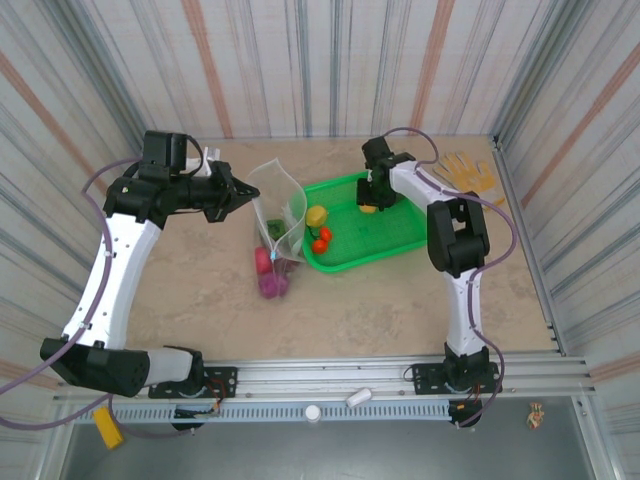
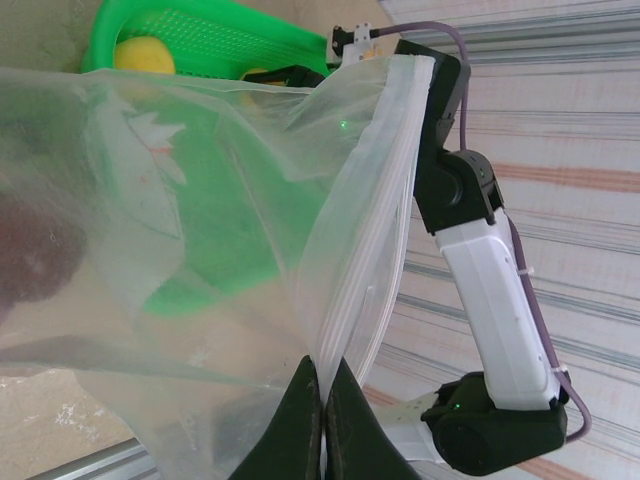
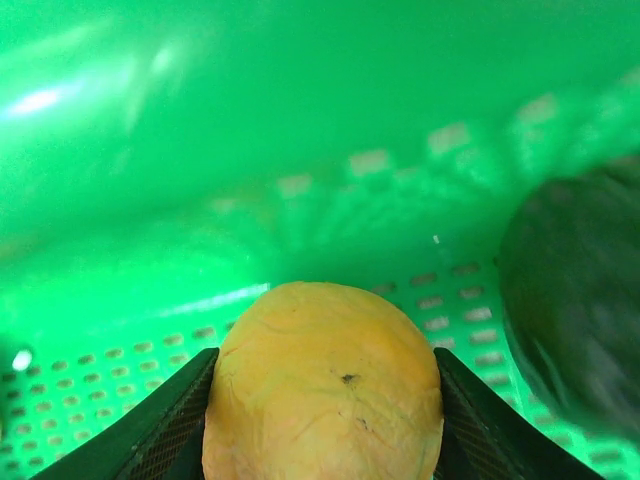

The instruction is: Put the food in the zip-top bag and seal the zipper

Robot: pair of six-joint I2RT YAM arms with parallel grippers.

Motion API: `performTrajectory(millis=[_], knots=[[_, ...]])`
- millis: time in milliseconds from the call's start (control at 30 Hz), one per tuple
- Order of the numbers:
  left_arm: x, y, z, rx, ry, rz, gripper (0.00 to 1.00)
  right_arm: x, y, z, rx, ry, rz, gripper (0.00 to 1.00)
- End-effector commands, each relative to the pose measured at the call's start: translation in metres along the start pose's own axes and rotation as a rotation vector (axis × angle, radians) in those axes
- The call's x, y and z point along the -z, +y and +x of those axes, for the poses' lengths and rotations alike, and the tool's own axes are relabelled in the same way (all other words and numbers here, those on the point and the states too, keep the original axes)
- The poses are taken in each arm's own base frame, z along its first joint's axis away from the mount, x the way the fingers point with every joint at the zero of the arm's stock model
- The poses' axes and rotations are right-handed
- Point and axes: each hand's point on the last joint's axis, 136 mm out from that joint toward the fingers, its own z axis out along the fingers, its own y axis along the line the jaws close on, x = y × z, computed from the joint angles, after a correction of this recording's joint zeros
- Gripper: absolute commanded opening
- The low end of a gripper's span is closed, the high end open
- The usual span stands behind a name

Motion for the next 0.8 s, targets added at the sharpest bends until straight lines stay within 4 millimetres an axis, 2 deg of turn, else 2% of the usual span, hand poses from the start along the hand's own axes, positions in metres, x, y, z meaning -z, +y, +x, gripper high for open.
performTrajectory(millis=[0, 200, 400, 567, 667, 767], knots=[[0.006, 0.001, 0.005, -0.022, -0.004, 0.001, 0.00, 0.061, 0.016, -0.015, 0.039, -0.115, -0.038, 0.50], [0.002, -0.005, 0.007, -0.029, 0.032, 0.035, 0.00, 0.136, 0.044, -0.013, 0.100, -0.223, -0.137, 0.50], [0.005, -0.005, 0.006, -0.039, 0.018, 0.031, 0.00, 0.233, 0.092, -0.012, 0.184, -0.332, -0.349, 0.48], [0.006, -0.001, 0.009, -0.019, 0.028, 0.007, 0.00, 0.311, 0.147, 0.000, 0.317, -0.416, -0.480, 0.48], [0.006, 0.005, 0.011, -0.013, 0.028, -0.021, 0.00, 0.344, 0.184, 0.018, 0.393, -0.436, -0.574, 0.48], [0.007, 0.012, 0.012, -0.014, 0.024, -0.053, 0.00, 0.353, 0.213, 0.036, 0.434, -0.408, -0.630, 0.48]])
